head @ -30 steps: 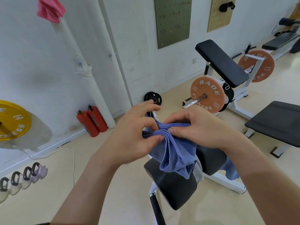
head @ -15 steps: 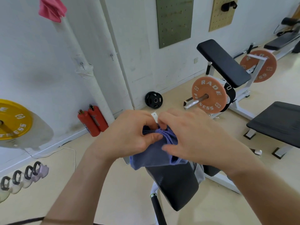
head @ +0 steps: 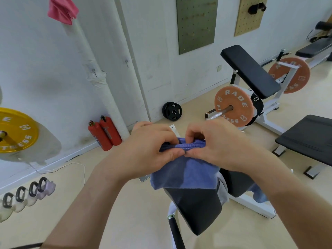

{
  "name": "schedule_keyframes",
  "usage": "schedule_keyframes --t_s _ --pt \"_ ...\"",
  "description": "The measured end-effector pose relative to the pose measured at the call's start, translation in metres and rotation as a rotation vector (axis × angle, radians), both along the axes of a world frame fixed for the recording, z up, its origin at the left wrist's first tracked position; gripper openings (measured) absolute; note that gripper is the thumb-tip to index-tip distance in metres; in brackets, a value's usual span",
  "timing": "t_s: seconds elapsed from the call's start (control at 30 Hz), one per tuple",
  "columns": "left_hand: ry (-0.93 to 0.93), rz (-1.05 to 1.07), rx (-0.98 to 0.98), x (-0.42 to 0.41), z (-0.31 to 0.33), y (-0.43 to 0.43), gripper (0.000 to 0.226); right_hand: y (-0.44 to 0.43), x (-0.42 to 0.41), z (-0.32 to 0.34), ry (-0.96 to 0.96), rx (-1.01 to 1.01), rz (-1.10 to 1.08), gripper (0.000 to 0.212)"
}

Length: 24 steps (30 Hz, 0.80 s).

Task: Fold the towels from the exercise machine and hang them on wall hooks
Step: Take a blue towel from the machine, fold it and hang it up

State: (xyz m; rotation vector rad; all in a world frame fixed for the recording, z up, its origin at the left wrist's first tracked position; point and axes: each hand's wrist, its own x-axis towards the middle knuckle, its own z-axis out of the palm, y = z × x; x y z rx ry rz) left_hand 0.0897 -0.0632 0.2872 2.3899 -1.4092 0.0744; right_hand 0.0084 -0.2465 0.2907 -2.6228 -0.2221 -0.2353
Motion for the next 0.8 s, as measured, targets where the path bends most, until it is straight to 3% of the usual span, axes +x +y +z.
schedule_keyframes --t_s 0.1,0.23,0.33,0.47,0.6,0.73,0.8 --pt "0.045 0.031 -0.019 0.003 0.000 0.008 0.031 -0.005 0.000 0.005 0.027 -0.004 -0.018 0.013" --pt "0.164 0.098 -0.171 0.003 0.000 0.015 0.011 -0.012 0.004 0.008 0.043 0.022 -0.030 0.015" --pt "0.186 0.099 -0.228 0.000 -0.001 0.014 0.014 -0.014 0.004 0.008 0.044 -0.002 -0.025 0.017" --pt "0.173 0.067 -0.195 -0.001 0.003 0.014 0.024 -0.001 0.013 0.003 0.096 0.023 0.066 0.038" --pt "0.081 0.084 -0.138 0.002 0.002 0.024 0.031 0.016 0.032 -0.007 0.153 0.118 0.165 0.013" --pt "0.265 0.208 -0.311 0.005 -0.006 0.060 0.024 0.036 0.041 -0.009 0.151 0.288 0.248 0.006" --pt "0.454 0.241 -0.287 0.008 -0.017 0.087 0.021 0.049 0.048 -0.010 0.171 0.397 0.279 0.013"
